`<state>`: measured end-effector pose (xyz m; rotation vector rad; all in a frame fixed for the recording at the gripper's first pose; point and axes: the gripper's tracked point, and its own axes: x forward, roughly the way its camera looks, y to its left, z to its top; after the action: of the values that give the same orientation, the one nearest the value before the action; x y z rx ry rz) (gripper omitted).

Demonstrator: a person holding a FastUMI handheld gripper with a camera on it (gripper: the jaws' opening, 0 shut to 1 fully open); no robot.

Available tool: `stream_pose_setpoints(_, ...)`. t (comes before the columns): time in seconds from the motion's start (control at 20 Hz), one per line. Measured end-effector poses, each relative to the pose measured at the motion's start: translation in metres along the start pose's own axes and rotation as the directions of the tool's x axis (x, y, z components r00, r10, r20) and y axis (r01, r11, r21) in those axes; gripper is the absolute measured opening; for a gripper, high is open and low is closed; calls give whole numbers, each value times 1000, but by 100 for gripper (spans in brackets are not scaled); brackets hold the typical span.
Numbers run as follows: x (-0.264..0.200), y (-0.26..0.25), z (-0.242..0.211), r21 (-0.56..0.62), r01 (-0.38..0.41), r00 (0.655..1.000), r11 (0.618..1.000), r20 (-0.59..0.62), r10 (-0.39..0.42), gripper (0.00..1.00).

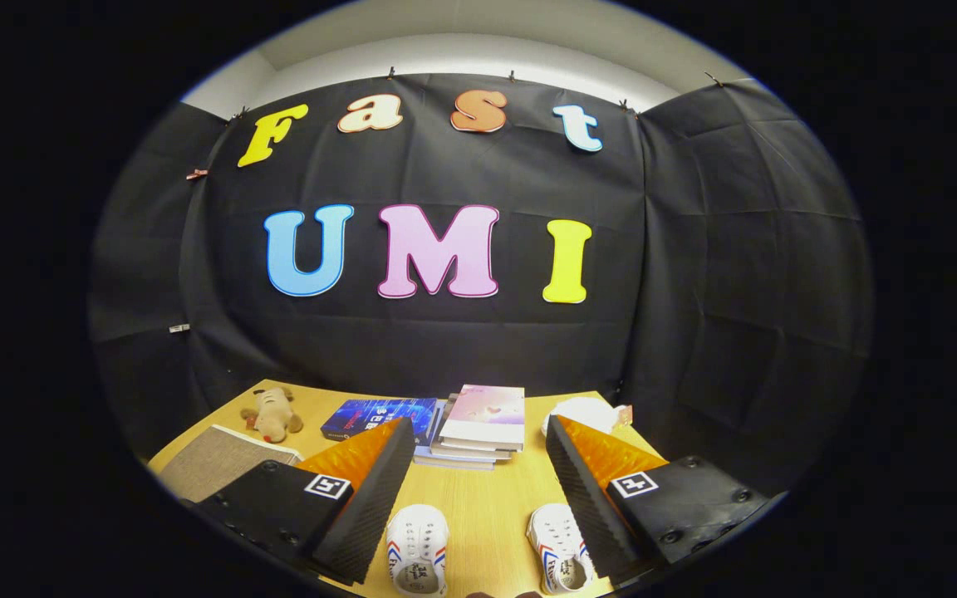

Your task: Open the storage box then place both shoes into the box .Put the left shoe in first, then the right shoe, with the right side of both shoes facing outward in a uniform manner.

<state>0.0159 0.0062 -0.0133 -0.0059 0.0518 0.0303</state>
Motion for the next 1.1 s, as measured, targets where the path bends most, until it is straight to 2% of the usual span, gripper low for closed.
stream_pose_setpoints(0.25, 7, 6, -3, 3, -17, 1000, 1000, -19, 17, 97)
stream_pose_setpoints(0.4, 12, 9, -20, 3, -27, 996, 1000, -81, 27, 97)
stream_pose_setpoints(0.7, 13, 41, -70, 138, -145, 950, 980, -259, 176, 98)
stream_pose_setpoints(0.8, 10, 55, -87, 203, -187, 919, 961, -310, 244, 98)
stream_pose_setpoints(0.95, 0, 85, -115, 333, -265, 846, 905, -370, 384, 98)
stream_pose_setpoints(1.1, -22, 122, -145, 463, -340, 729, 819, -420, 540, 98)
